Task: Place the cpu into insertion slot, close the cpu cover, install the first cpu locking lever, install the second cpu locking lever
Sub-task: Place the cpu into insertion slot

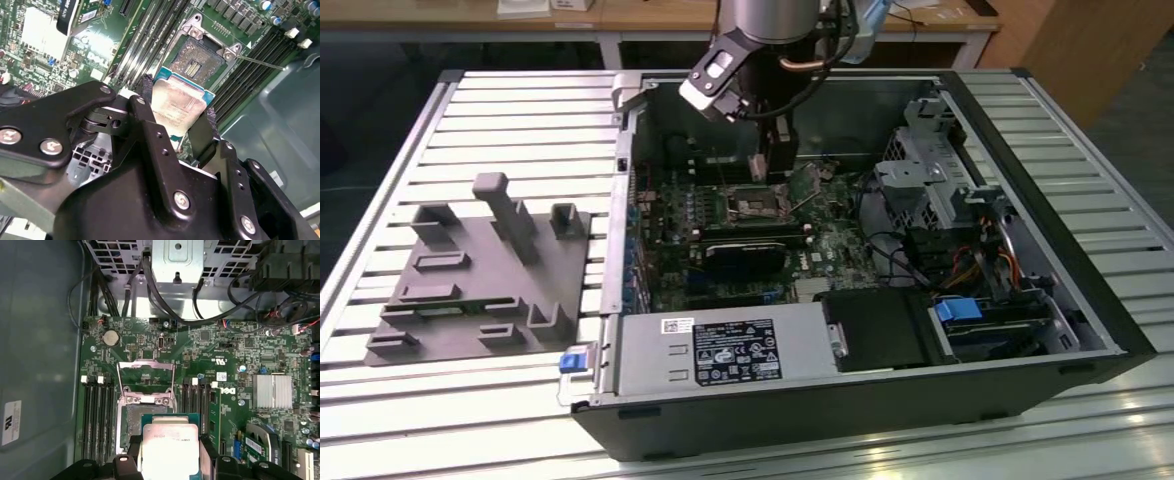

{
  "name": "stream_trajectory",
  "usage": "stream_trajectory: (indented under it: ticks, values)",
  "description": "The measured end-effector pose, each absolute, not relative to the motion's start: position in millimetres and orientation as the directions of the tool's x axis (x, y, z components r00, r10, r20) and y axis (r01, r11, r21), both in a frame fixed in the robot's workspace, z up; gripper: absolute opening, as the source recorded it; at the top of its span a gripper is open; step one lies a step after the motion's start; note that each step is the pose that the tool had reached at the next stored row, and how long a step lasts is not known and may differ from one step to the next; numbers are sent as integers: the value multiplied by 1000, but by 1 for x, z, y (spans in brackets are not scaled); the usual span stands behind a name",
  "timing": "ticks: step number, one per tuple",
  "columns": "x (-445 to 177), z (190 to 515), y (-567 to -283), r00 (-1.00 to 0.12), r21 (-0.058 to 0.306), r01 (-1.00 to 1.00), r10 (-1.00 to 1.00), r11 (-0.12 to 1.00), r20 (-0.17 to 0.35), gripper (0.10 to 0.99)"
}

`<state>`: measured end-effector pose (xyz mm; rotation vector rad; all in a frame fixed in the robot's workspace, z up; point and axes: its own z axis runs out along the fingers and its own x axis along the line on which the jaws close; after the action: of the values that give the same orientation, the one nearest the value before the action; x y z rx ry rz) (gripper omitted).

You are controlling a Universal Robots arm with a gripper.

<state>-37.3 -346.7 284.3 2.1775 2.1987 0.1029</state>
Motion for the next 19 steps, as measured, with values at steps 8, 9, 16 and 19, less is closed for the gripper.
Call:
stream_trajectory:
  ticks: [8,9,16,19]
  values:
    - [-37,270,-342,-10,79,997,1000,9,15,537]
    - [-37,268,-341,-10,79,997,1000,9,15,537]
    - [-38,255,-336,-10,79,997,1000,9,14,537]
    - [-39,250,-335,-10,79,997,1000,9,14,537]
